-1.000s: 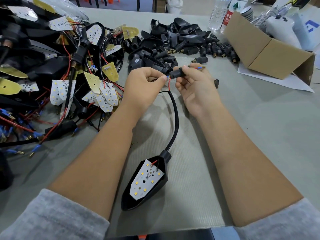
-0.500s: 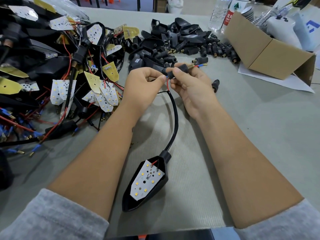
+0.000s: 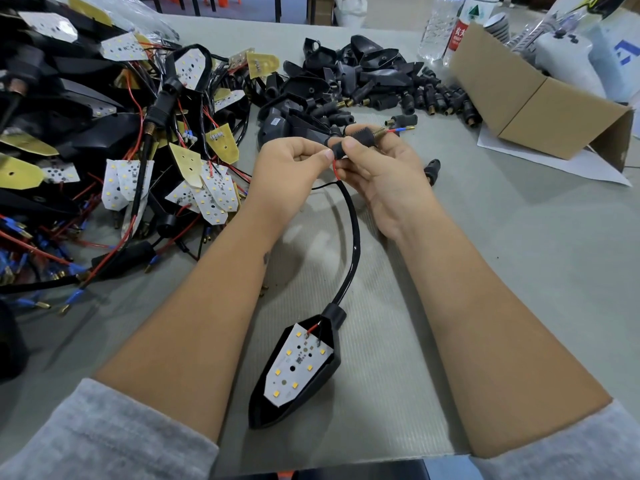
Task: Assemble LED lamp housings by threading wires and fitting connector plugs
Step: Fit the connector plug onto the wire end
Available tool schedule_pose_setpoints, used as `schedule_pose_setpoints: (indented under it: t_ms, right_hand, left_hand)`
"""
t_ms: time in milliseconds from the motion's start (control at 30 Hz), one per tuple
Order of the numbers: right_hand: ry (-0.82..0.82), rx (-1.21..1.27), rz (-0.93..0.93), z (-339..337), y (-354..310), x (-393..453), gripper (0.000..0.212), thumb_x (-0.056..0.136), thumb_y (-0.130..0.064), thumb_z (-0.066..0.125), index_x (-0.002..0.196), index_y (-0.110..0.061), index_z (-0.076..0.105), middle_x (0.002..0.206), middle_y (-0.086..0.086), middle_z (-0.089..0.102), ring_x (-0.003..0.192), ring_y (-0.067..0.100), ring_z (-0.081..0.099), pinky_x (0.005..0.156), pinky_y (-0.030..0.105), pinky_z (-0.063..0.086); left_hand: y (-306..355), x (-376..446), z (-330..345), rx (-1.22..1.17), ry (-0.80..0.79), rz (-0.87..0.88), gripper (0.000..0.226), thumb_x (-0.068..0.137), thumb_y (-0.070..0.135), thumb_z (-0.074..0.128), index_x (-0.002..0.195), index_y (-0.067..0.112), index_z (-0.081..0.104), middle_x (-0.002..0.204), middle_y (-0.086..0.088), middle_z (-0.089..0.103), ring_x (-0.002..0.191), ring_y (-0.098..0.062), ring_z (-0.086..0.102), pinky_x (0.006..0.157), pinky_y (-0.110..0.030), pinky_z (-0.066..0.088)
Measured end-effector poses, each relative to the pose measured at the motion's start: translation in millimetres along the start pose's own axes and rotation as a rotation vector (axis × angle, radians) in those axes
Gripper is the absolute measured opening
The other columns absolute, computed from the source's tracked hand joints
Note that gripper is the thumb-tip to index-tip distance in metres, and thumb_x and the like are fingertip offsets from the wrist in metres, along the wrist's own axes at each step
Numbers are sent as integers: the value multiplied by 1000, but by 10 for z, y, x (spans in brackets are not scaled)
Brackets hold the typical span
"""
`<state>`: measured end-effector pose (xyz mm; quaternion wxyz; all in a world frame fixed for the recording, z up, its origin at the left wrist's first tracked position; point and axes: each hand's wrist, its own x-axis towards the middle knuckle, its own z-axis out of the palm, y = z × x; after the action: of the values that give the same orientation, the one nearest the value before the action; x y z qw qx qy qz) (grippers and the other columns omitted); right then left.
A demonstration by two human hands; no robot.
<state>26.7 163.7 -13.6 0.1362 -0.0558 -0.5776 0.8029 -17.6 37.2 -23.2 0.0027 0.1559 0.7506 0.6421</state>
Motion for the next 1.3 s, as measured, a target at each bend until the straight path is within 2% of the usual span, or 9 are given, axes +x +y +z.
schedule_pose_setpoints:
  t_ms: [133, 233, 400, 467, 567, 767, 967, 1200, 1300]
  right_hand:
    - [2, -9, 11, -3, -2, -3, 15, 91, 0, 62, 102, -10, 62, 89, 13, 61, 70, 17, 61, 77, 26, 56]
    - [-2, 0, 33, 3, -14, -5, 13, 93, -3, 60, 103, -11, 61, 91, 14, 61, 72, 17, 61, 74, 24, 56]
    - [58, 79, 30, 25, -15, -4, 11, 95, -4, 58, 102, -12, 60, 91, 12, 64, 70, 16, 62, 70, 23, 56]
    - [90, 132, 37, 15, -22, 2, 10, 95, -4, 58, 100, -13, 61, 84, 5, 65, 69, 15, 63, 71, 23, 56]
    - [108, 163, 42, -3, -29, 7, 10, 95, -4, 58, 97, -14, 61, 82, 4, 63, 68, 15, 64, 69, 23, 56]
    - [20, 97, 27, 31, -9, -21, 10, 95, -2, 57, 99, -11, 59, 81, 7, 63, 66, 13, 63, 70, 22, 55]
    - [54, 142, 31, 39, -12, -6, 11, 95, -2, 57, 103, -9, 60, 87, 9, 63, 70, 16, 60, 70, 23, 56]
    - [79, 167, 13, 25, -12, 4, 12, 94, -2, 59, 100, -12, 61, 67, -2, 59, 70, 16, 58, 72, 24, 56]
    - [79, 145, 22, 27, -13, -1, 11, 94, -3, 59, 98, -13, 61, 78, 1, 59, 69, 14, 59, 71, 22, 55]
  left_hand:
    - [6, 6, -12, -24, -20, 0, 13, 93, 14, 63, 83, 19, 70, 74, 6, 69, 66, 5, 59, 68, -11, 46]
    - [9, 5, 3, -48, -14, -14, 14, 93, 15, 63, 81, 21, 68, 72, 10, 67, 68, 3, 60, 69, -14, 46]
    - [10, 41, -25, -133, 59, -78, 13, 91, 12, 60, 82, 21, 64, 70, 7, 60, 58, -4, 49, 53, -15, 38]
    - [4, 48, -35, -137, 64, -82, 12, 92, 14, 61, 84, 21, 66, 73, 4, 60, 60, -6, 48, 55, -17, 37]
    - [-1, 42, -27, -93, 73, -52, 12, 92, 17, 64, 84, 24, 68, 71, 10, 64, 57, 5, 53, 57, -10, 39]
    - [17, -10, 1, -68, 21, 52, 10, 92, 13, 66, 85, 18, 73, 72, 11, 71, 67, 5, 63, 64, -10, 46]
    - [17, 13, 32, -102, 76, 16, 12, 91, 15, 65, 84, 25, 67, 67, 17, 65, 60, 10, 57, 58, -6, 41]
    - [8, 24, 27, -94, 120, 8, 14, 89, 14, 67, 78, 22, 67, 72, 8, 67, 60, 5, 57, 61, -12, 43]
    - [29, 1, 15, -92, 106, 42, 14, 89, 11, 68, 79, 20, 69, 71, 9, 68, 61, 6, 59, 62, -10, 44]
